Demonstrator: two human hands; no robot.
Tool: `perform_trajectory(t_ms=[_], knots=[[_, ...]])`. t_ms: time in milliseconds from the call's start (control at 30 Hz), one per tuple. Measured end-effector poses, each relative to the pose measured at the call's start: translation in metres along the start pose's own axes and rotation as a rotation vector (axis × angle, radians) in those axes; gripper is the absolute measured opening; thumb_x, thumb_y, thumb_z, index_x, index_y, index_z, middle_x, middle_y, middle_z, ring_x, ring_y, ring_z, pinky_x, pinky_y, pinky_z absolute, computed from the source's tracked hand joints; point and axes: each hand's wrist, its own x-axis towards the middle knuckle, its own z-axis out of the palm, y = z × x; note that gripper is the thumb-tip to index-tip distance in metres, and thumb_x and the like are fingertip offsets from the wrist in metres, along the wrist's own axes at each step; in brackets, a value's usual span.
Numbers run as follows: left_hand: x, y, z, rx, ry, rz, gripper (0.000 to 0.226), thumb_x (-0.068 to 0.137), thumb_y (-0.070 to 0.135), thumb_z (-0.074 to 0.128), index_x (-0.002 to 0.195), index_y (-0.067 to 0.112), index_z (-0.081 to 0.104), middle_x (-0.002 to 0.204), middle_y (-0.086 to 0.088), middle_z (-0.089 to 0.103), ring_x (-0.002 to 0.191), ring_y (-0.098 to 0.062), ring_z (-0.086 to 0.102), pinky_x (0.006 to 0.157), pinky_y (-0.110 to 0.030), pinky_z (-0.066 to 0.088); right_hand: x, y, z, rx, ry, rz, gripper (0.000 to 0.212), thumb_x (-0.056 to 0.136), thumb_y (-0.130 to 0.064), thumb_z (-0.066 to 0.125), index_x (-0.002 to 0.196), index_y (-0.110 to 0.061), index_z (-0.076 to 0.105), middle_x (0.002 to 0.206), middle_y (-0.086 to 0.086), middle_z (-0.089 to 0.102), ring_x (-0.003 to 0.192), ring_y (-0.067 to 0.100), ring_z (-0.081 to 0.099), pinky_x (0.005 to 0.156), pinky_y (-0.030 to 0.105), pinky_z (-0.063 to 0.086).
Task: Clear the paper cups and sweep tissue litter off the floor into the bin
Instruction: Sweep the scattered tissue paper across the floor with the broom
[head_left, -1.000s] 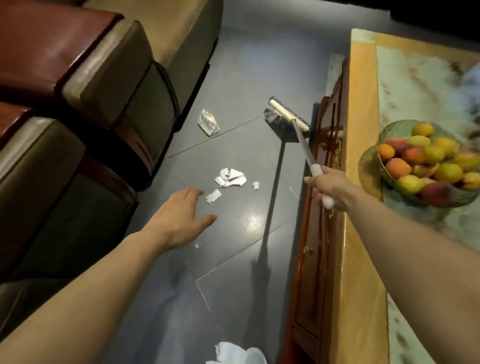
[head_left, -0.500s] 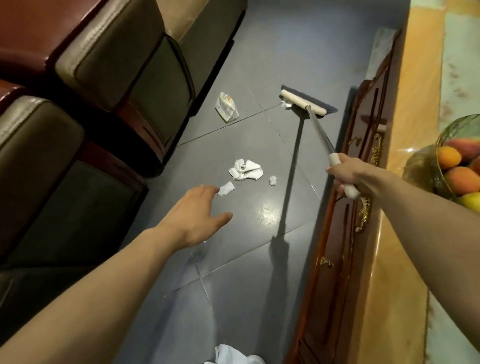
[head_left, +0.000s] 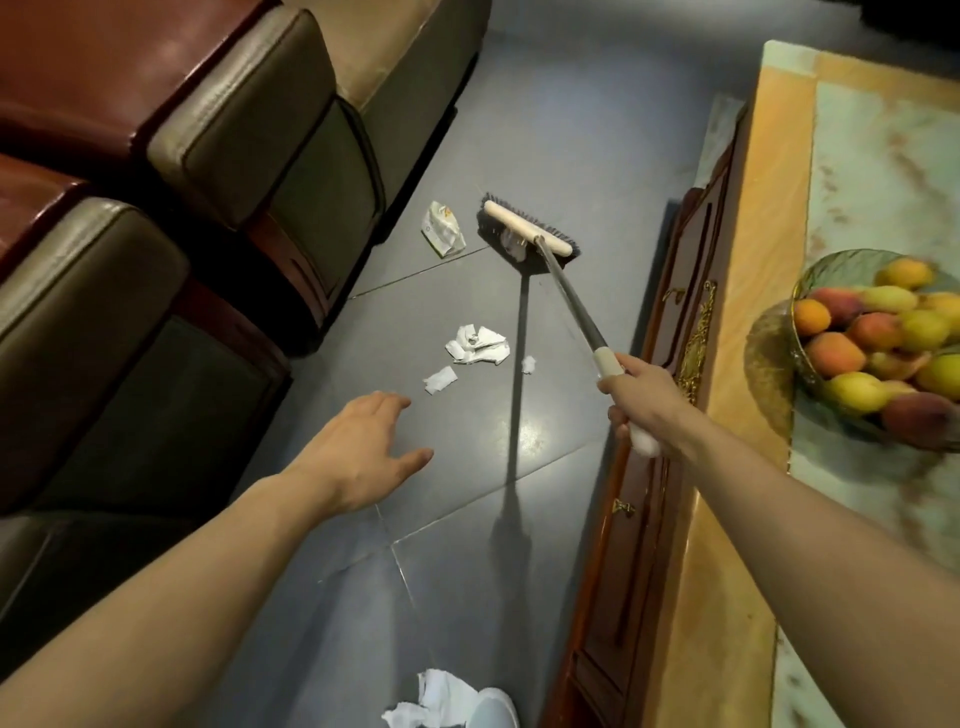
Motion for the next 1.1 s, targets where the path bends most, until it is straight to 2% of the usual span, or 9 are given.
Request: perform_trajectory(t_ms=[133,200,333,500,667,733,900,1000,1100], knots=[[-0.006,-0.002,-0.001,-0.021,0.001,-0.011,0.068,0.092,0.048,0.049,0.147,0.016,0.024,0.155,-0.002,0.023,0.144,-0.017,0.013,0.115,-0.026,0.012,-0.005,-0.014,-0.006,0.054,0.035,-0.011,0.044,0.099,-0.011,0.043,0.140,-0.026,0.040,0.075,0.008,0.047,0.054,0.012,0.043,0.036,0.017,0.042],[-0.005,-0.003,-0.002,-0.027,0.017,-0.019,0.068,0.092,0.048,0.050,0.147,0.016,0.025,0.155,-0.002,0.023,0.144,-0.018,0.013,0.115,-0.026,0.012,0.010,-0.033,-0.008,0.059,0.033,0.009,0.031,0.100,-0.013,0.041,0.130,-0.020,0.045,0.071,0.006,0.045,0.052,0.010,0.041,0.034,0.016,0.039],[-0.003,-0.013,-0.005,-0.030,0.035,-0.035,0.069,0.092,0.048,0.050,0.147,0.016,0.025,0.155,-0.003,0.023,0.144,-0.018,0.015,0.114,-0.026,0.013,0.040,-0.070,0.003,0.222,-0.032,0.102,0.021,0.100,-0.014,0.040,0.120,-0.008,0.044,0.066,0.001,0.035,0.034,0.004,0.034,0.031,0.011,0.029],[-0.007,-0.034,-0.002,0.002,0.014,-0.093,0.070,0.092,0.050,0.050,0.148,0.017,0.023,0.156,-0.004,0.020,0.145,-0.018,0.013,0.116,-0.028,0.013,0.052,-0.074,0.047,0.182,-0.123,0.114,0.013,0.100,-0.012,0.037,0.112,-0.012,0.042,0.066,0.001,0.033,0.025,0.004,0.030,0.032,0.010,0.028],[-0.018,-0.051,0.000,0.013,-0.018,-0.143,0.071,0.092,0.050,0.049,0.148,0.019,0.021,0.157,-0.003,0.017,0.145,-0.017,0.011,0.116,-0.027,0.011,0.057,-0.080,0.074,0.215,-0.208,0.106,0.013,0.100,-0.011,0.035,0.089,-0.015,0.041,0.063,0.000,0.029,0.025,0.004,0.028,0.031,0.010,0.025],[-0.022,-0.060,0.000,0.019,-0.009,-0.148,0.071,0.092,0.050,0.049,0.149,0.019,0.021,0.157,-0.003,0.017,0.146,-0.017,0.010,0.116,-0.026,0.011,0.060,-0.085,0.079,0.153,-0.228,0.095,0.012,0.100,-0.013,0.035,0.089,-0.015,0.041,0.062,0.000,0.030,0.028,0.004,0.028,0.032,0.011,0.025],[-0.038,-0.074,0.002,-0.008,0.009,-0.181,0.070,0.092,0.050,0.048,0.149,0.018,0.020,0.157,-0.002,0.017,0.145,-0.016,0.009,0.116,-0.026,0.010,0.050,-0.082,0.096,-0.227,-0.226,0.042,0.016,0.097,-0.009,0.026,0.087,-0.015,0.037,0.062,0.003,0.031,0.038,0.010,0.026,0.039,0.013,0.023],[-0.053,-0.081,0.006,-0.019,0.017,-0.187,0.071,0.092,0.050,0.048,0.149,0.018,0.021,0.157,-0.002,0.018,0.145,-0.016,0.010,0.116,-0.026,0.010,0.031,-0.066,0.099,-0.345,-0.212,0.048,0.021,0.096,-0.003,0.023,0.083,-0.015,0.034,0.068,0.005,0.031,0.044,0.013,0.026,0.034,0.009,0.024],[-0.071,-0.088,0.012,-0.034,0.035,-0.187,0.071,0.091,0.051,0.050,0.148,0.017,0.023,0.156,-0.003,0.021,0.145,-0.017,0.012,0.115,-0.027,0.013,0.007,-0.038,0.097,-0.404,-0.204,0.073,0.016,0.095,-0.004,0.025,0.102,-0.014,0.037,0.071,0.006,0.032,0.050,0.014,0.026,0.036,0.012,0.024]])
